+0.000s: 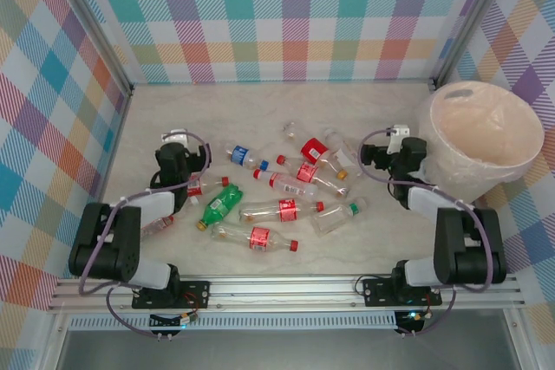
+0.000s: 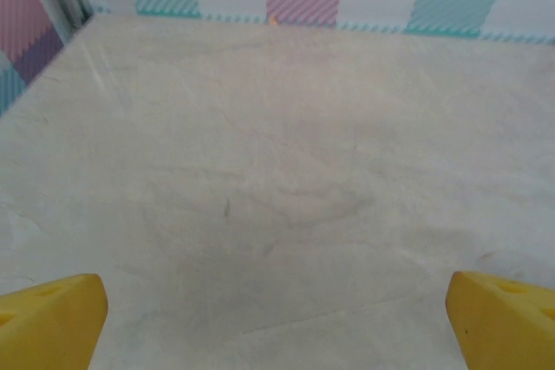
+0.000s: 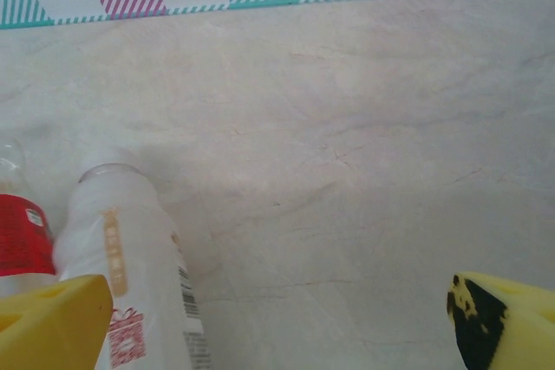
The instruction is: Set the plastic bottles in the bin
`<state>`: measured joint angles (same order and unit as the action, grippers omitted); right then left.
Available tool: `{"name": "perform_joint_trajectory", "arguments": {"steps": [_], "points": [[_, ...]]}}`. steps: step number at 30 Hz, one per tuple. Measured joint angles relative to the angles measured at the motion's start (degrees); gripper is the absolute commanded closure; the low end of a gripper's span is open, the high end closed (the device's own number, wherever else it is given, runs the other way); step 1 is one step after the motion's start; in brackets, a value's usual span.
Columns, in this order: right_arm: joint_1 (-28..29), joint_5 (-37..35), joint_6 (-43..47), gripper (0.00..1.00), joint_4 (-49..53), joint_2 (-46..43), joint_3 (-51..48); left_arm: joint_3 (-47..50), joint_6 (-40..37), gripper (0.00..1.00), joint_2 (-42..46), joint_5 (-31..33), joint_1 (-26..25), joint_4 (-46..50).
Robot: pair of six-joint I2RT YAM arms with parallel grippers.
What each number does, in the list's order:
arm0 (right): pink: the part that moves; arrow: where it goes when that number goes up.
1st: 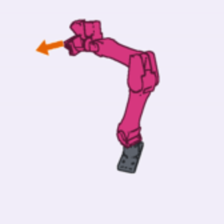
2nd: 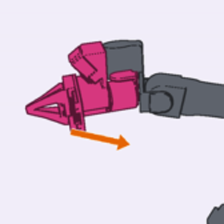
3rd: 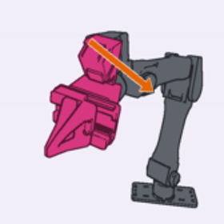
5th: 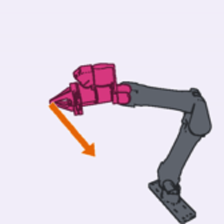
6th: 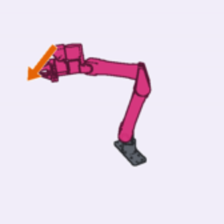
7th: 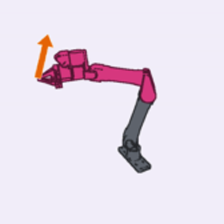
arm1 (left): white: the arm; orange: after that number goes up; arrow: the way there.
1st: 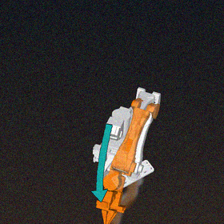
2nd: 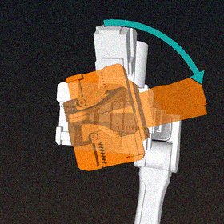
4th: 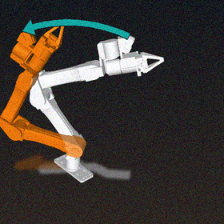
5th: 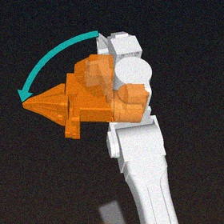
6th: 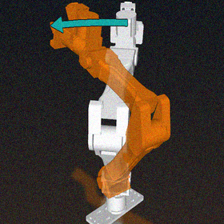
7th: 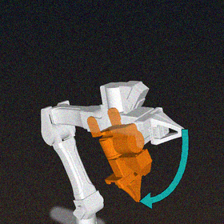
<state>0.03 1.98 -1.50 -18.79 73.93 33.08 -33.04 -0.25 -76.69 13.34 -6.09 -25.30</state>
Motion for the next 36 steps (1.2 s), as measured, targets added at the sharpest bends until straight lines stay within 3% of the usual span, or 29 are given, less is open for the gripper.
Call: {"name": "perform_joint_trajectory", "arguments": {"steps": [4, 9, 12, 16, 24, 29, 36], "points": [[0.39, -0.90, -1.75, 0.01, 16.13, -8.79, 4.33, -10.80, 4.04, 0.00, 5.05, 2.54, -0.98, 16.46], [2.56, -1.88, -2.97, 0.04, 35.58, -13.60, 13.62, -29.22, 7.80, 0.00, 4.35, 1.36, -1.33, 36.68], [7.21, -4.68, -3.78, 0.06, 44.02, -11.98, 18.95, -38.23, 7.98, 0.00, 1.20, -2.62, -1.33, 44.39], [14.45, -7.19, -4.02, 0.08, 52.61, -2.14, 28.61, -47.19, 7.02, 0.00, -6.97, -9.51, -1.33, 51.23], [16.72, -9.29, -4.15, 0.18, 63.19, 20.28, 47.01, -46.66, 3.39, 0.00, -15.91, -17.35, -2.08, 58.53], [16.96, -9.44, -3.65, 0.15, 67.14, 30.99, 54.95, -45.29, 1.42, 0.00, -15.91, -17.84, -2.51, 59.71], [17.31, -9.46, -3.58, 0.12, 69.40, 37.86, 57.86, -44.06, 0.79, 0.00, -15.82, -18.51, -2.51, 59.65]]}}
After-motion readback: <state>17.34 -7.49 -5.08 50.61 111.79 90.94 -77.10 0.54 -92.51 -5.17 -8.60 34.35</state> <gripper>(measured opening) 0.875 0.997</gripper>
